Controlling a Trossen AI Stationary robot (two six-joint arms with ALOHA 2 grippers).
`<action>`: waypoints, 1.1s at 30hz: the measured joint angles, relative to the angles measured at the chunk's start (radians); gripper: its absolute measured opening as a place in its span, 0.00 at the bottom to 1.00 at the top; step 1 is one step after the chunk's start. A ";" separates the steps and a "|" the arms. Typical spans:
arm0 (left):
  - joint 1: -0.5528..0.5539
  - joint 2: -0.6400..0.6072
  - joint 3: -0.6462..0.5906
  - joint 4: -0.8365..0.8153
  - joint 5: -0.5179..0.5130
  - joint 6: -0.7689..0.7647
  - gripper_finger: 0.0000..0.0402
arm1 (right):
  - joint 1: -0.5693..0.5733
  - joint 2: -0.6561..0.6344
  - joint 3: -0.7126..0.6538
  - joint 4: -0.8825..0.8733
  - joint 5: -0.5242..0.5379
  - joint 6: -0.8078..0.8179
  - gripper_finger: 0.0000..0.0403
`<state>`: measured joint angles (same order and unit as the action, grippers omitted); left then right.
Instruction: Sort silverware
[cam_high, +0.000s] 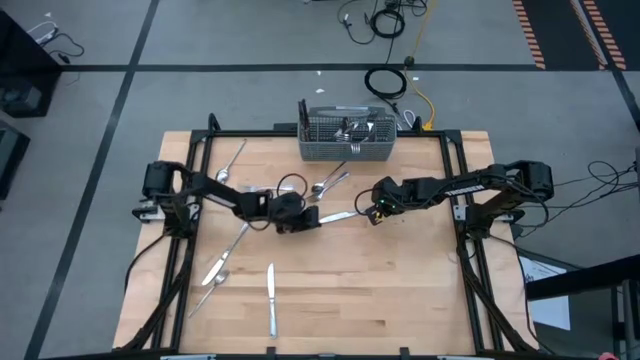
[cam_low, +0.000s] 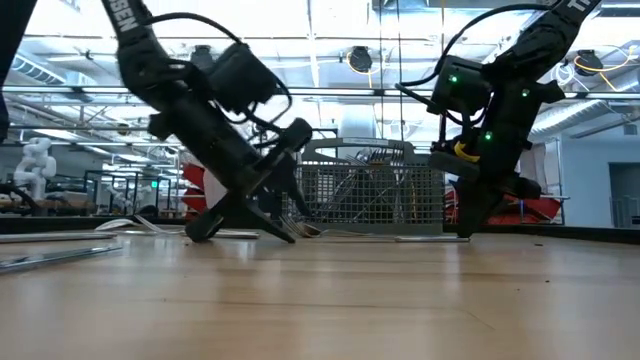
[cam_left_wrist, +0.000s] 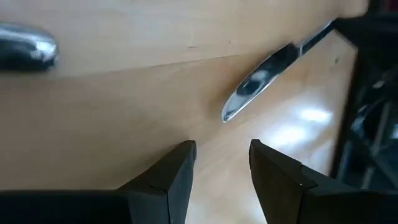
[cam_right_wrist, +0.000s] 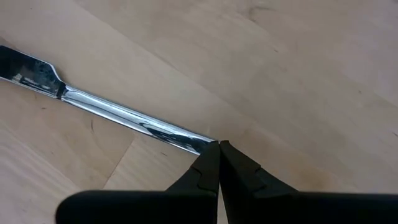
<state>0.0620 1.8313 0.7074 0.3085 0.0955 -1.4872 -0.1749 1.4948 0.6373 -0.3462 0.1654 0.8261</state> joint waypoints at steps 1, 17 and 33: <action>0.012 0.000 0.018 -0.047 0.021 0.033 0.41 | 0.000 0.000 0.000 0.000 0.000 0.000 0.00; 0.062 0.043 0.064 -0.053 -0.023 -0.011 0.41 | 0.000 0.002 -0.001 0.029 0.010 0.000 0.00; 0.044 0.073 0.077 0.015 -0.039 -0.028 0.41 | -0.001 0.001 -0.001 0.033 0.017 0.000 0.00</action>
<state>0.1062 1.9044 0.7848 0.3233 0.0570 -1.5154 -0.1757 1.4960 0.6365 -0.3130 0.1826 0.8265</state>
